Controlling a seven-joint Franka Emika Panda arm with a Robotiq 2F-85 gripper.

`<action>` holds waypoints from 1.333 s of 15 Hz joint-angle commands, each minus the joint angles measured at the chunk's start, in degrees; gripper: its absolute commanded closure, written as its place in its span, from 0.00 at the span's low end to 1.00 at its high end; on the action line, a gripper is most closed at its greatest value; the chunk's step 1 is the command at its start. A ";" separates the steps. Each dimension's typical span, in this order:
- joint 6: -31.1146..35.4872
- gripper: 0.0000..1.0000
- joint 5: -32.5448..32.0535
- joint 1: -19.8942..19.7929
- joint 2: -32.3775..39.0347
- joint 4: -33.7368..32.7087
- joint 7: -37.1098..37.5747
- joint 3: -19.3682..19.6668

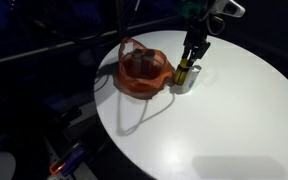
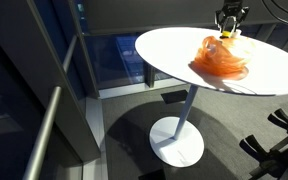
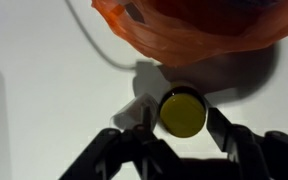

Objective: Remove the brown bottle from the plastic bag

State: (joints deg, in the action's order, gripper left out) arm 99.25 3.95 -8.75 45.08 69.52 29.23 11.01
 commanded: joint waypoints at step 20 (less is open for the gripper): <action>-11.09 0.00 -0.57 0.95 -16.05 7.69 -20.51 -4.98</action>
State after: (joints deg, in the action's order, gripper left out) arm 87.39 3.97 -8.17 34.93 70.99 11.46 6.48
